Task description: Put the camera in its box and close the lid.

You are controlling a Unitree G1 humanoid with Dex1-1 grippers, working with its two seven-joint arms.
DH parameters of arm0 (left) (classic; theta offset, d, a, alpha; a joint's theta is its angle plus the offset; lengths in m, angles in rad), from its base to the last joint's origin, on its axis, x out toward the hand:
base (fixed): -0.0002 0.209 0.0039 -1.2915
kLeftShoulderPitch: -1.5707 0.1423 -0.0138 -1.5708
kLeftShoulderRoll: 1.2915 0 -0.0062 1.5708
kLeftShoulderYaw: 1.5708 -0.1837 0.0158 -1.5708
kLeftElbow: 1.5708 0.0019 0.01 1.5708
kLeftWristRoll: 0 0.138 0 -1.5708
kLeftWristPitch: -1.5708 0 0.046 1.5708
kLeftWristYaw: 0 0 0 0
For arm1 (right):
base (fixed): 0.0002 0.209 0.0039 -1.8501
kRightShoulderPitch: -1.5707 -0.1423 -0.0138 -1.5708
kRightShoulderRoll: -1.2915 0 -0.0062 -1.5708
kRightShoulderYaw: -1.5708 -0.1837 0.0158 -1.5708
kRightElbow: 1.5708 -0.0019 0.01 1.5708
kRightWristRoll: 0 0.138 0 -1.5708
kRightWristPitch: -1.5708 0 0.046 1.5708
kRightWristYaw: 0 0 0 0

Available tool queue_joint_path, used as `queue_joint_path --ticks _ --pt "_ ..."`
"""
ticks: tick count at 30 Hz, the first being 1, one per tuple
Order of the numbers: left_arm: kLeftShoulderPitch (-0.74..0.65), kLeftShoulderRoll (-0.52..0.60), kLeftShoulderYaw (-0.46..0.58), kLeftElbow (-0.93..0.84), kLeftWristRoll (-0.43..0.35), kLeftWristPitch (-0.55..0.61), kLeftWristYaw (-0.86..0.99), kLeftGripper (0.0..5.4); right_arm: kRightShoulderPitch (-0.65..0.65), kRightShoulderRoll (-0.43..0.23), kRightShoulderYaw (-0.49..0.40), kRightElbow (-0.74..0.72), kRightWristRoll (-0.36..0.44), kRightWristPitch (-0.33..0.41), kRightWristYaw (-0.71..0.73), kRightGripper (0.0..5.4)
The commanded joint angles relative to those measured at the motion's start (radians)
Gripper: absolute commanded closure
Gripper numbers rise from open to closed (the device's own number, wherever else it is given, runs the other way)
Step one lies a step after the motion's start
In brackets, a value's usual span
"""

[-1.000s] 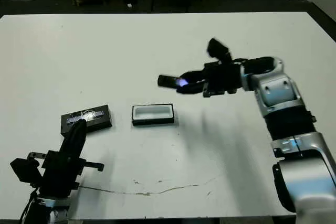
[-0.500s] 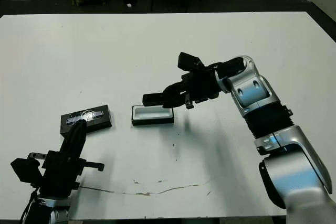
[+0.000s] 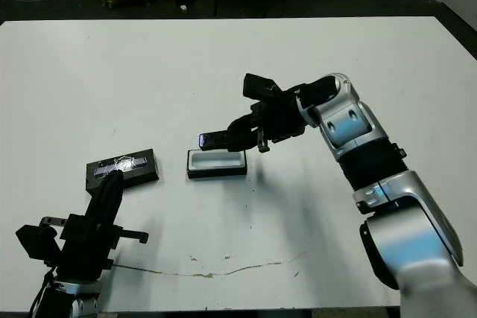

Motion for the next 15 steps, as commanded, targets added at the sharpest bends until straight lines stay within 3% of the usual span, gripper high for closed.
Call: queue_joint_path --ticks 1,5,15 --pt "0.042 0.030 -0.003 0.004 -0.001 0.015 0.004 5.40 -0.015 0.011 0.011 0.025 -0.019 -0.001 -0.004 4.78" --pt "0.045 0.029 -0.007 0.002 0.002 0.017 0.011 5.40 -0.012 0.023 0.013 0.037 -0.029 -0.026 0.002 4.78" --pt "0.040 0.035 0.001 0.020 0.000 -0.005 0.002 5.40 -0.008 0.036 0.048 0.003 -0.064 0.029 0.008 4.78"
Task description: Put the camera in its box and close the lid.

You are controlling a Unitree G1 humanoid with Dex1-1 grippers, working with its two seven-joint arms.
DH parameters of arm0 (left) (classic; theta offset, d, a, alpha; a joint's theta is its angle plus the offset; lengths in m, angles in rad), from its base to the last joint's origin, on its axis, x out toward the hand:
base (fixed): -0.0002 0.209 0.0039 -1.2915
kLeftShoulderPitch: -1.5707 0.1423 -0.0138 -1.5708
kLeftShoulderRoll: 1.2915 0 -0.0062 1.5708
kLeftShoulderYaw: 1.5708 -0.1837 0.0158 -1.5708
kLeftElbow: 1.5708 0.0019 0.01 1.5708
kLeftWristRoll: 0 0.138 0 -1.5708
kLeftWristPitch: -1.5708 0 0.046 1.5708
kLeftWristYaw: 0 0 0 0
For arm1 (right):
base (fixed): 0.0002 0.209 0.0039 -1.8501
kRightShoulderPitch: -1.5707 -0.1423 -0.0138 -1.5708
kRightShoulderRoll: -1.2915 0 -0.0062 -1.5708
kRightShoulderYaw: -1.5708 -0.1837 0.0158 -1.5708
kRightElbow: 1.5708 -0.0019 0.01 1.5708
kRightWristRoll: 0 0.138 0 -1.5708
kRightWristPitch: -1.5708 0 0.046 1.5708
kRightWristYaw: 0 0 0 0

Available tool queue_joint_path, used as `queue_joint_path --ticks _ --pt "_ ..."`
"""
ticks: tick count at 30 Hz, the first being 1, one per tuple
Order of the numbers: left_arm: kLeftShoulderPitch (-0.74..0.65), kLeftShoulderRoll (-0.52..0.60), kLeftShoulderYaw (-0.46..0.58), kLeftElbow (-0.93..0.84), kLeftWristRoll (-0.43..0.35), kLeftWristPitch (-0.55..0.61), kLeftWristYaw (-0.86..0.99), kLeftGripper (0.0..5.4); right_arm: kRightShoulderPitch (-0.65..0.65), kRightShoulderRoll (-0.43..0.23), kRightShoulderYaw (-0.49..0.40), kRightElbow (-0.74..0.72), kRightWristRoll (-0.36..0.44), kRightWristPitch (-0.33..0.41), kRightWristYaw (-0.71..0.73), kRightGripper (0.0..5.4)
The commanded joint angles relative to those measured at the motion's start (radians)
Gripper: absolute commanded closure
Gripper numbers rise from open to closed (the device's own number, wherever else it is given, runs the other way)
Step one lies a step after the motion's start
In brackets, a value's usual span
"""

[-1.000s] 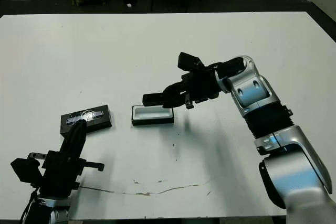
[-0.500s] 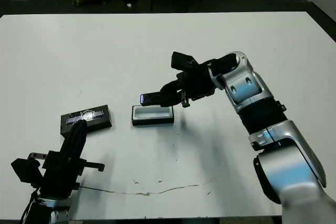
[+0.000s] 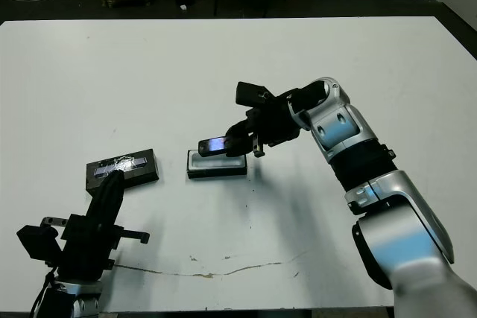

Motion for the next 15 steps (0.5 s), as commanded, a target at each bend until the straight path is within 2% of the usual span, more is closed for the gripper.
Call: queue_joint_path --ticks 1,6,15 --pt "0.038 0.035 0.006 0.015 0.000 -0.001 -0.001 5.40 -0.006 0.004 0.022 -0.030 -0.017 0.042 0.004 4.78" --pt "0.044 0.034 0.003 0.005 0.007 0.010 0.008 5.40 -0.007 0.012 0.036 -0.055 -0.021 0.077 0.007 4.78" --pt "0.053 0.033 0.000 -0.002 0.007 0.016 0.010 5.40 -0.010 0.039 0.057 -0.037 -0.022 0.083 0.012 4.78"
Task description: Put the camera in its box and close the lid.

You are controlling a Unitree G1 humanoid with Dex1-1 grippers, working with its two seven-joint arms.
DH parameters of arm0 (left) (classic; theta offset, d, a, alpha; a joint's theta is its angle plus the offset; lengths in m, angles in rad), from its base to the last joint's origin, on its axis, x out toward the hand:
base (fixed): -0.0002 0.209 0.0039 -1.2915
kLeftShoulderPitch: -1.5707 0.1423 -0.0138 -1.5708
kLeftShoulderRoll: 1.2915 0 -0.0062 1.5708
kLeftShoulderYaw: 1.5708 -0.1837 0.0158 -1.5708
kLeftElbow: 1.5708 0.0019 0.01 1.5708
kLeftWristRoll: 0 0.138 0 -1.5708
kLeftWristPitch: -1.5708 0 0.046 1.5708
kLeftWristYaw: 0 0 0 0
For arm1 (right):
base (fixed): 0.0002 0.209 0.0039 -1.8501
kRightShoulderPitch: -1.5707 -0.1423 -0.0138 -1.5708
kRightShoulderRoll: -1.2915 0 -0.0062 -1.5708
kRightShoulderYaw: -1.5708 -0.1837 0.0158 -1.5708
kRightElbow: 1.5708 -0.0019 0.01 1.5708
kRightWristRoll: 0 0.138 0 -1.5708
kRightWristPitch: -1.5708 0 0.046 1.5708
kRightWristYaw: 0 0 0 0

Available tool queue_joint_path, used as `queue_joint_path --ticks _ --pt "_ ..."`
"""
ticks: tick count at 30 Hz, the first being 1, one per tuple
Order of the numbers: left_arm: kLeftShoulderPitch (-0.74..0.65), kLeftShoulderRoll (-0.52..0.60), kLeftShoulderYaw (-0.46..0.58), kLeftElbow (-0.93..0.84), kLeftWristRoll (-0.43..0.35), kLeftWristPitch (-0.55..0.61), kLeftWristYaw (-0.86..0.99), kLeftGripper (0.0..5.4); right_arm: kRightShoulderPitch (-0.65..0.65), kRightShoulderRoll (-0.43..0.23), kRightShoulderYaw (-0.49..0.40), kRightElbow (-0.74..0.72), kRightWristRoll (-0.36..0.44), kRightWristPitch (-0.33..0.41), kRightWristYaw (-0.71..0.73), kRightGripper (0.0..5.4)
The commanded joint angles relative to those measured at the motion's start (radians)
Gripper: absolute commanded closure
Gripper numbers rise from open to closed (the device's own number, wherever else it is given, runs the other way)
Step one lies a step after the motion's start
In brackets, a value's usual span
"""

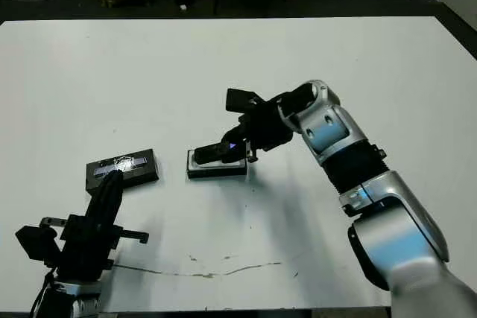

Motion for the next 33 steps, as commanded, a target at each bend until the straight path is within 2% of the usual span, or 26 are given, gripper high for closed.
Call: queue_joint_path --ticks 1,11,14,21,28,33 --pt "0.053 0.032 -0.001 -0.003 0.009 0.026 0.011 5.40 -0.011 0.007 0.013 0.011 -0.007 0.022 0.009 4.78" --pt "0.052 0.037 -0.001 0.011 -0.015 0.016 -0.006 5.40 -0.012 0.013 0.029 0.016 -0.040 0.015 -0.008 4.78" --pt "0.051 0.036 0.000 0.013 -0.019 0.016 -0.008 5.40 -0.009 0.014 0.025 0.023 -0.041 -0.010 -0.008 4.78" --pt "0.054 0.034 0.001 0.010 -0.030 0.022 -0.008 5.40 -0.017 0.013 0.007 0.030 -0.034 0.036 -0.015 4.78" --pt "0.049 0.038 0.001 0.015 -0.020 0.015 -0.010 5.40 -0.011 0.010 -0.001 0.039 -0.030 -0.030 -0.016 4.78" --pt "0.053 0.038 0.003 0.010 -0.028 0.030 -0.008 5.40 -0.010 0.010 0.023 0.026 -0.054 -0.012 -0.017 4.78"
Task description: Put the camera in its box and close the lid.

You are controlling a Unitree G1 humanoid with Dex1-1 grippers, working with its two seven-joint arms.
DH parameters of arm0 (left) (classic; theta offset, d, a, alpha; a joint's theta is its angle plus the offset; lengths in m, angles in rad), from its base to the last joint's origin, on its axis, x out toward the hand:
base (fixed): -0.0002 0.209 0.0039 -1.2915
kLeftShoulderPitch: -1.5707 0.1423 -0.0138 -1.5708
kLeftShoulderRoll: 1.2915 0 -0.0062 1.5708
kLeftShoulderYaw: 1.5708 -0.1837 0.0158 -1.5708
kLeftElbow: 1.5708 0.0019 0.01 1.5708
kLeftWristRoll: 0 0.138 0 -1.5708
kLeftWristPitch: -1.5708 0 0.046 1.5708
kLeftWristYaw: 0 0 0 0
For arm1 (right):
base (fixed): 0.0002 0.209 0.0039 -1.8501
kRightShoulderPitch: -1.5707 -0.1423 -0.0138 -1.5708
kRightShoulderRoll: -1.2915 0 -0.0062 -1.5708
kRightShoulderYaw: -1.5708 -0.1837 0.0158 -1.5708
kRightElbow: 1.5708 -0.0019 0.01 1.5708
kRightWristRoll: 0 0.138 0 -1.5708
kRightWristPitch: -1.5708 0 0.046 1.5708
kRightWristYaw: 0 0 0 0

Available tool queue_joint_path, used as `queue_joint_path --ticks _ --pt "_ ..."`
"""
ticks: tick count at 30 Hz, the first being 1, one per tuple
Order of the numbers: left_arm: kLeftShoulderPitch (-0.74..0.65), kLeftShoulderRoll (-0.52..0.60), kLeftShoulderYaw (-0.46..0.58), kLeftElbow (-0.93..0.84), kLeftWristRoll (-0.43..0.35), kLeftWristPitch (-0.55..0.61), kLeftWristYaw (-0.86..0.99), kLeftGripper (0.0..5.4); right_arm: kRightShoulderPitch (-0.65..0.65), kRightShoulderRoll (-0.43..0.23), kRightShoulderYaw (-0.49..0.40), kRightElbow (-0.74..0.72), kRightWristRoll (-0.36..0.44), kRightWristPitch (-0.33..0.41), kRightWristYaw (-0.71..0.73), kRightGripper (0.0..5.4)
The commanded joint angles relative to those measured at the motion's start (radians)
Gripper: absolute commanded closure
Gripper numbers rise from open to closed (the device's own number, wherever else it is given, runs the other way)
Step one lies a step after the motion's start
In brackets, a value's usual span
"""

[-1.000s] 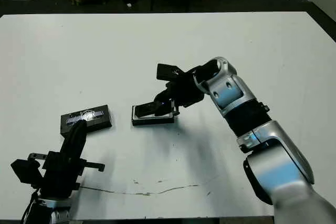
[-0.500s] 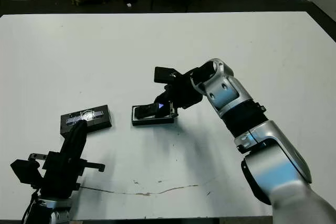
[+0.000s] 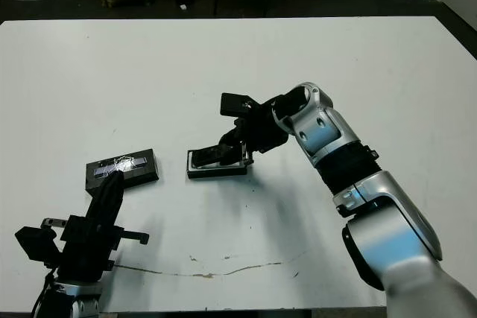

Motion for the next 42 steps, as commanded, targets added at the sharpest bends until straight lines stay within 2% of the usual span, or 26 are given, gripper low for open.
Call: queue_joint_path --ticks 1,11,13,19,26,30,35,42 --pt "0.050 0.038 0.006 0.011 -0.009 0.024 -0.003 5.40 -0.005 -0.005 0.022 -0.012 -0.025 0.008 -0.004 4.78" --pt "0.052 0.038 0.005 0.010 0.005 0.022 0.000 5.40 -0.002 -0.008 0.022 -0.020 -0.022 0.028 0.009 4.78" --pt "0.054 0.036 0.004 0.012 0.005 0.018 0.000 5.40 -0.004 -0.013 0.035 -0.025 -0.036 0.012 0.010 4.78" --pt "0.055 0.037 0.004 0.012 0.001 0.016 -0.003 5.40 -0.007 -0.013 0.054 -0.045 -0.063 0.025 0.001 4.78" --pt "0.057 0.035 0.002 0.013 -0.003 0.019 -0.003 5.40 -0.013 0.008 0.066 -0.033 -0.069 0.053 0.009 4.78" --pt "0.063 0.034 -0.002 0.010 -0.013 0.017 -0.007 5.40 -0.007 0.013 0.073 -0.038 -0.072 0.038 0.009 4.78" --pt "0.065 0.031 -0.001 0.014 -0.016 0.018 -0.006 5.40 -0.003 0.021 0.080 -0.051 -0.075 0.077 0.006 4.78" --pt "0.065 0.030 -0.005 0.020 -0.008 0.005 -0.006 5.40 0.017 0.024 0.082 -0.071 -0.075 0.035 -0.011 4.79"
